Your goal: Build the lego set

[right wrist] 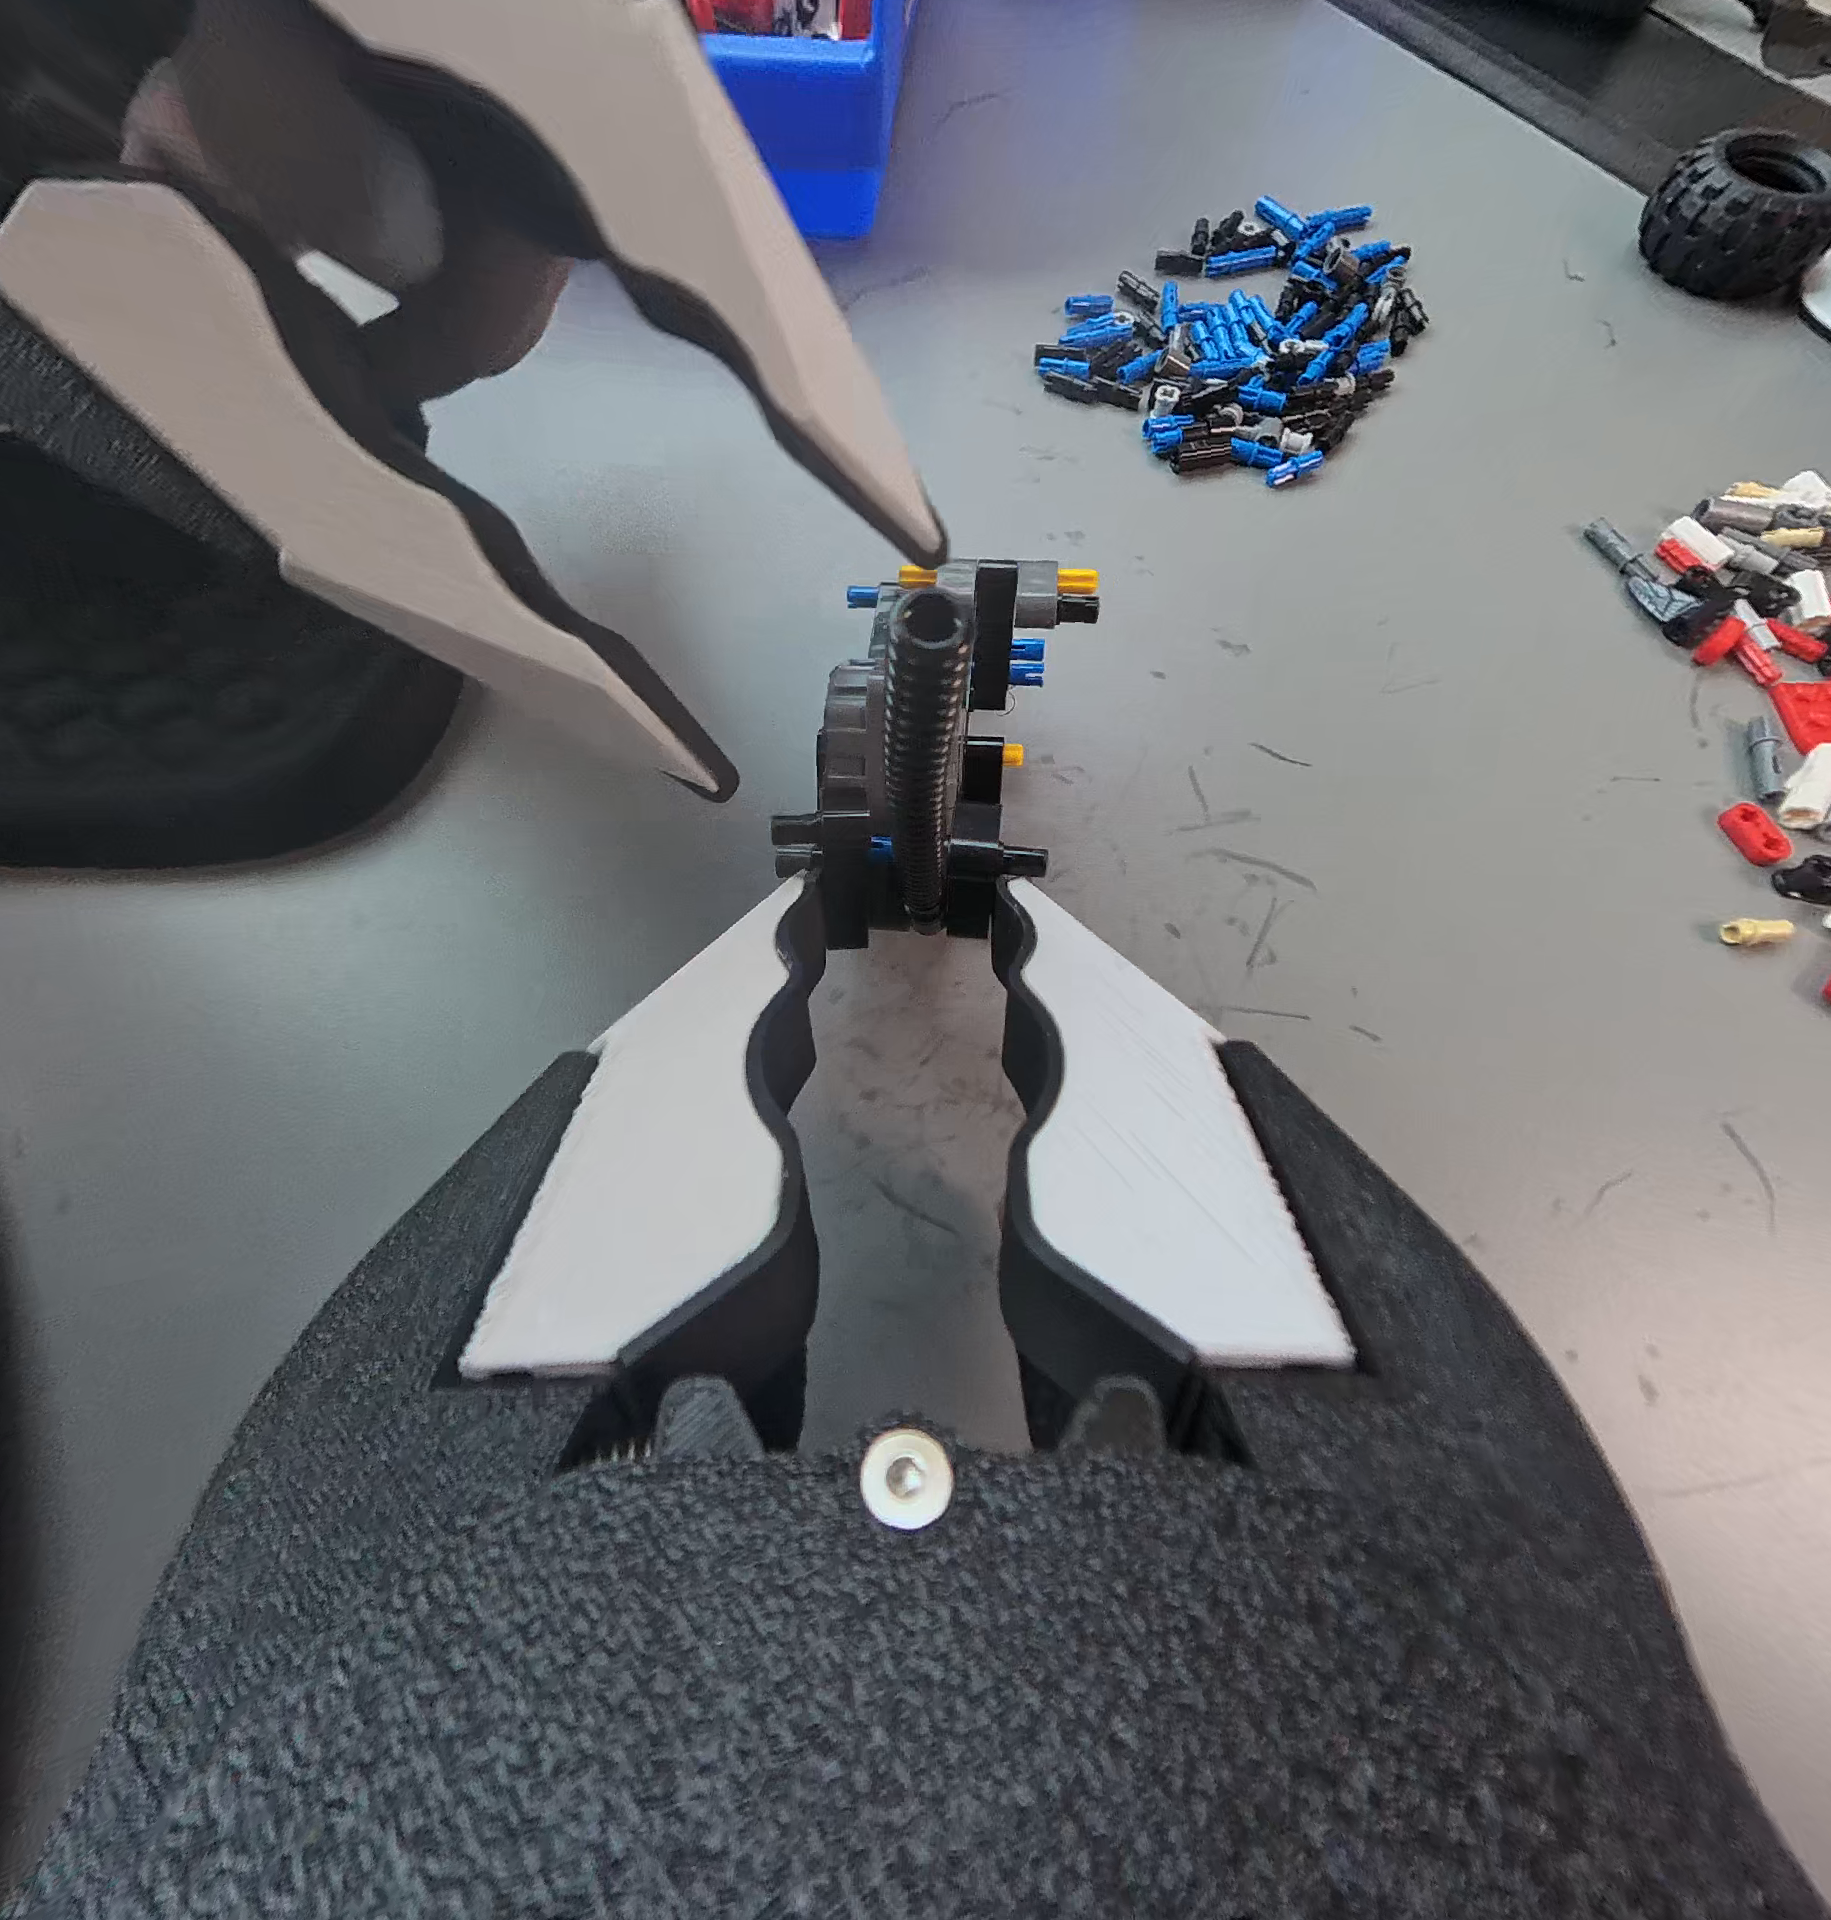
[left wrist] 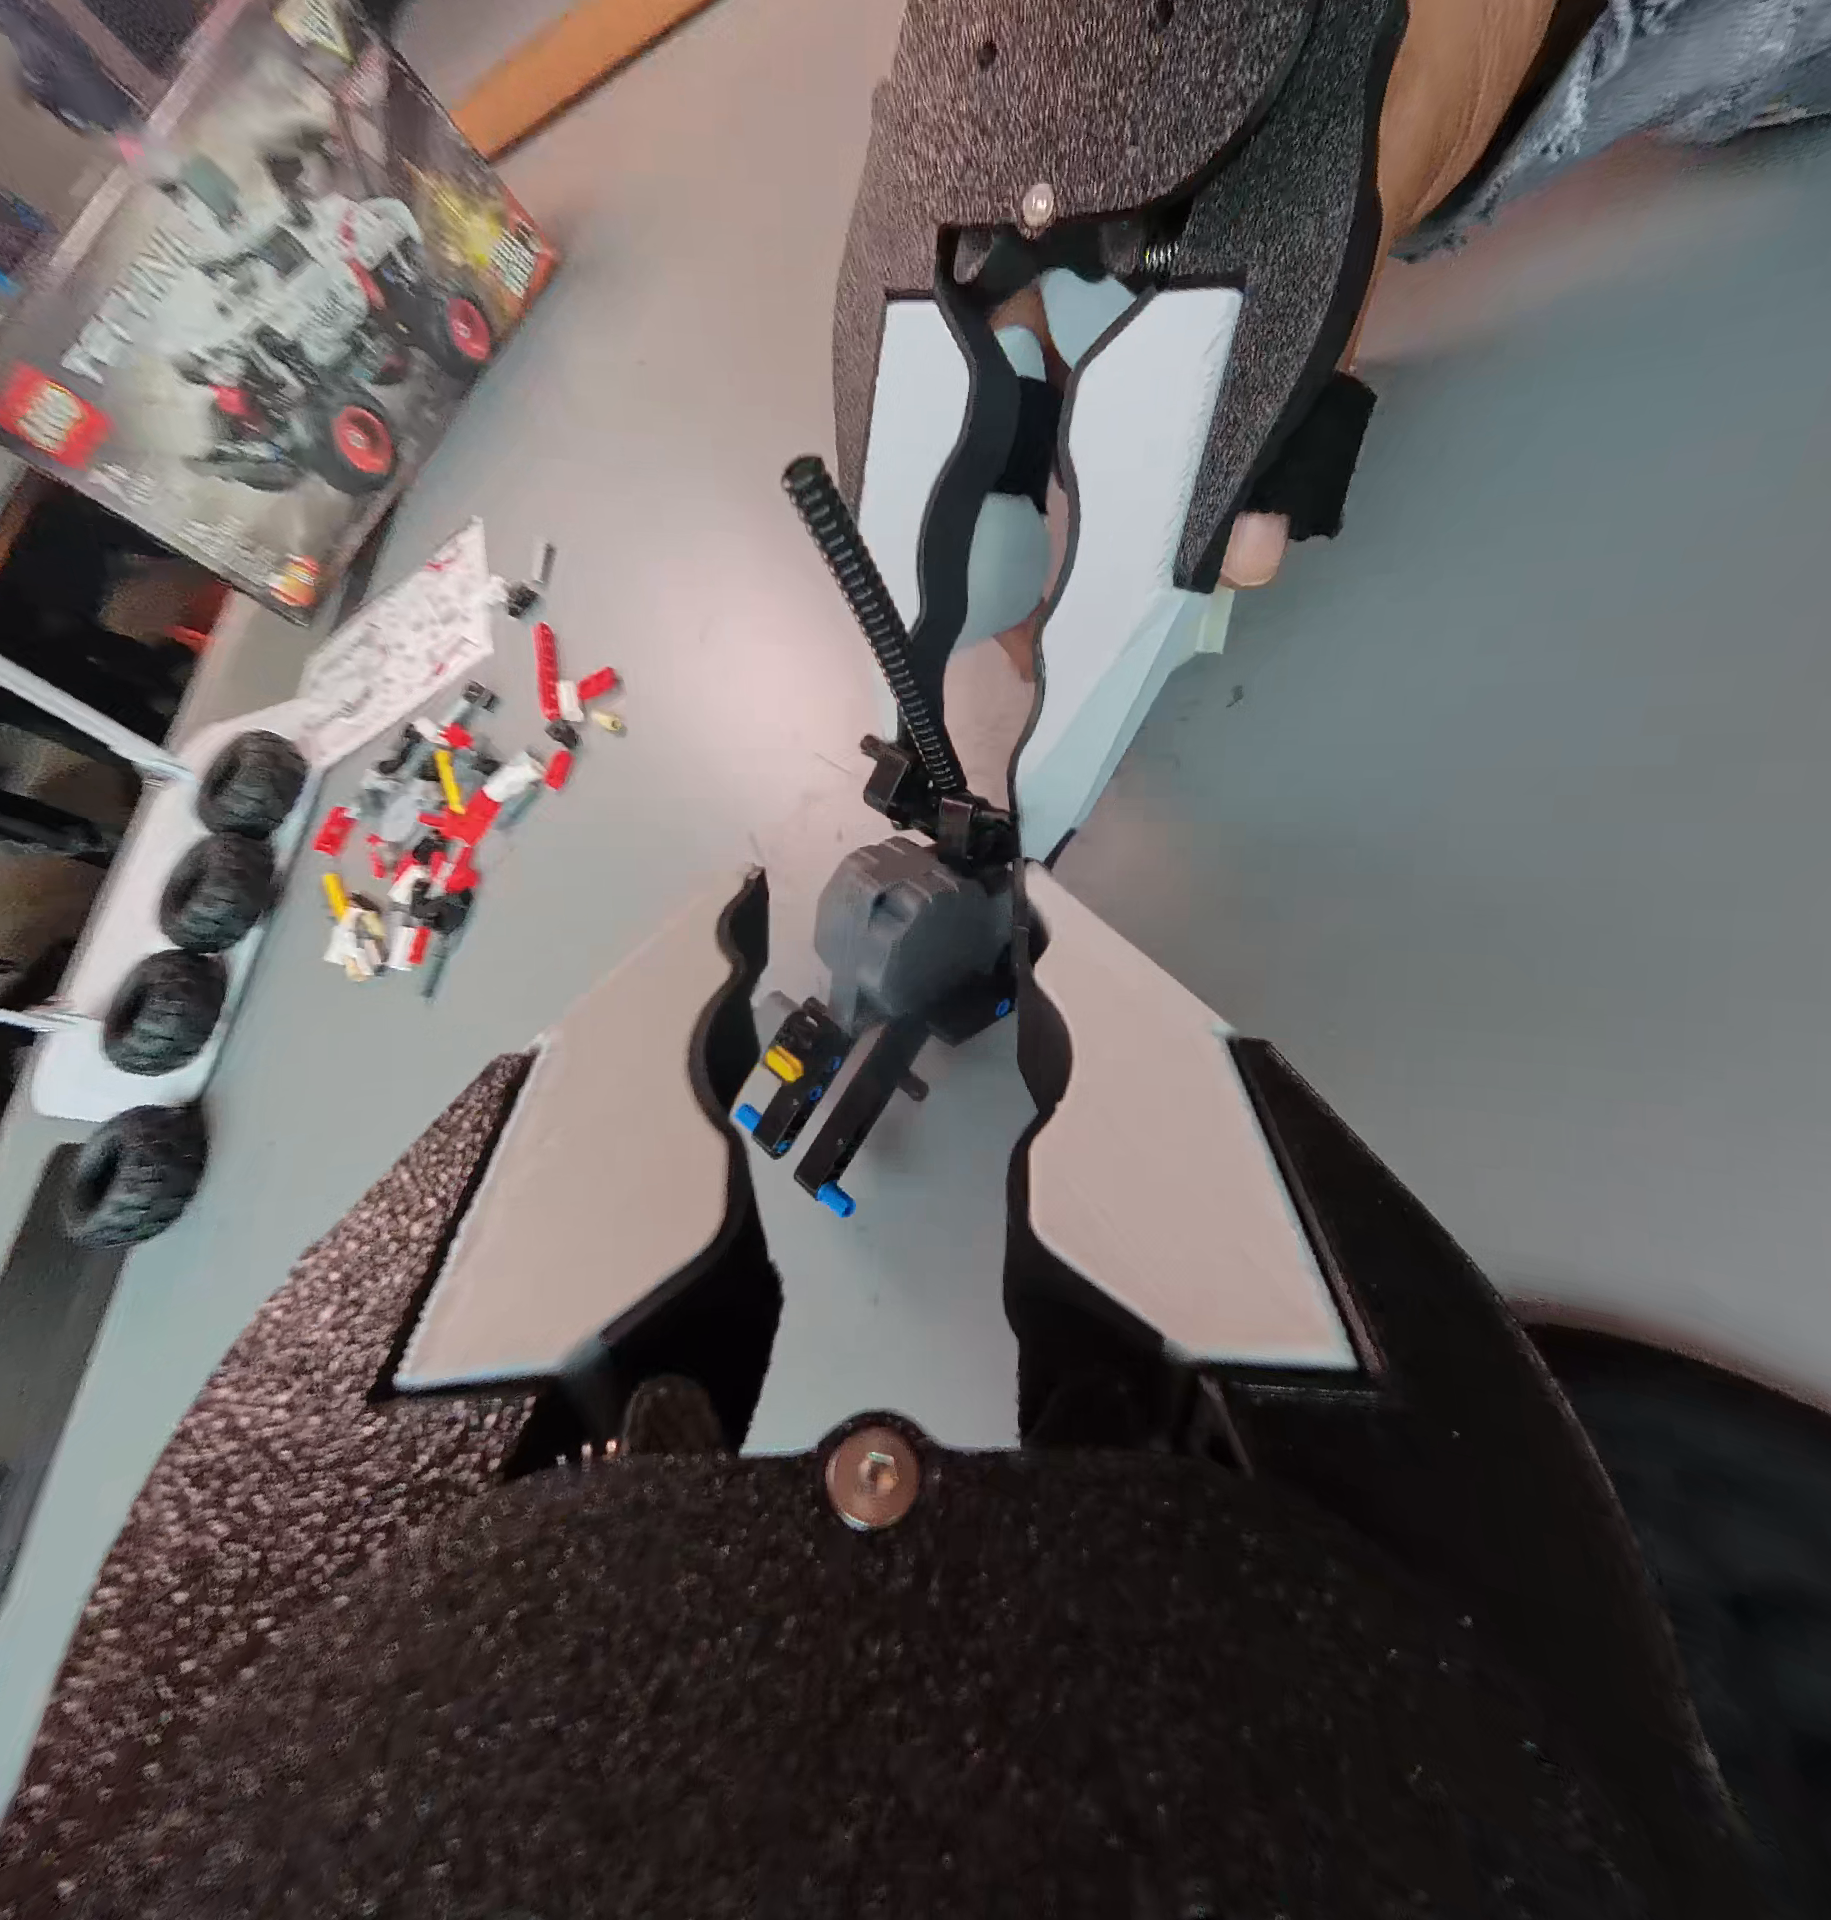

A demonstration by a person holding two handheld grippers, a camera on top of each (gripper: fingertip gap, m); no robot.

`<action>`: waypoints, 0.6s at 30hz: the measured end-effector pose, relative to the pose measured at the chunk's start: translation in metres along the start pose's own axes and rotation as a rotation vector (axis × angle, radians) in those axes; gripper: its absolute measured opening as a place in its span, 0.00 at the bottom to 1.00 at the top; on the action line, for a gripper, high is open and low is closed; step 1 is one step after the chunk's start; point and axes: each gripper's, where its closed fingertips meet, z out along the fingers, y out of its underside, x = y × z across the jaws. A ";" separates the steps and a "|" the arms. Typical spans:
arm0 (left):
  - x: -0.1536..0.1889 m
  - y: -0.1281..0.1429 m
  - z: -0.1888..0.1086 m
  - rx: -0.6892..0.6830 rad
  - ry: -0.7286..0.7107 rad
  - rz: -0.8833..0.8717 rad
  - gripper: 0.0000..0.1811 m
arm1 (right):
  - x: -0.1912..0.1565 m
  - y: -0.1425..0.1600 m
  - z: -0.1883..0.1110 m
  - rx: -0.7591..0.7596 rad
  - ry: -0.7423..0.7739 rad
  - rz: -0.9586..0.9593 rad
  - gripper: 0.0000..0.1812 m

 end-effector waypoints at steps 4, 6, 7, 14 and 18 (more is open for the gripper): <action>0.005 0.008 0.015 -0.098 0.226 -0.065 0.33 | -0.001 0.001 -0.002 -0.011 -0.064 -0.068 0.17; 0.008 0.007 0.022 -0.130 0.301 -0.054 0.32 | -0.002 0.001 -0.003 -0.015 -0.092 -0.106 0.17; 0.009 0.008 0.025 -0.149 0.340 -0.046 0.30 | -0.002 0.001 -0.003 -0.017 -0.103 -0.119 0.17; 0.021 0.007 0.030 -0.204 0.532 0.004 0.19 | -0.003 0.007 -0.005 -0.017 -0.166 -0.173 0.18; 0.021 0.007 0.031 -0.242 0.553 0.034 0.18 | -0.004 0.008 -0.005 -0.023 -0.199 -0.193 0.18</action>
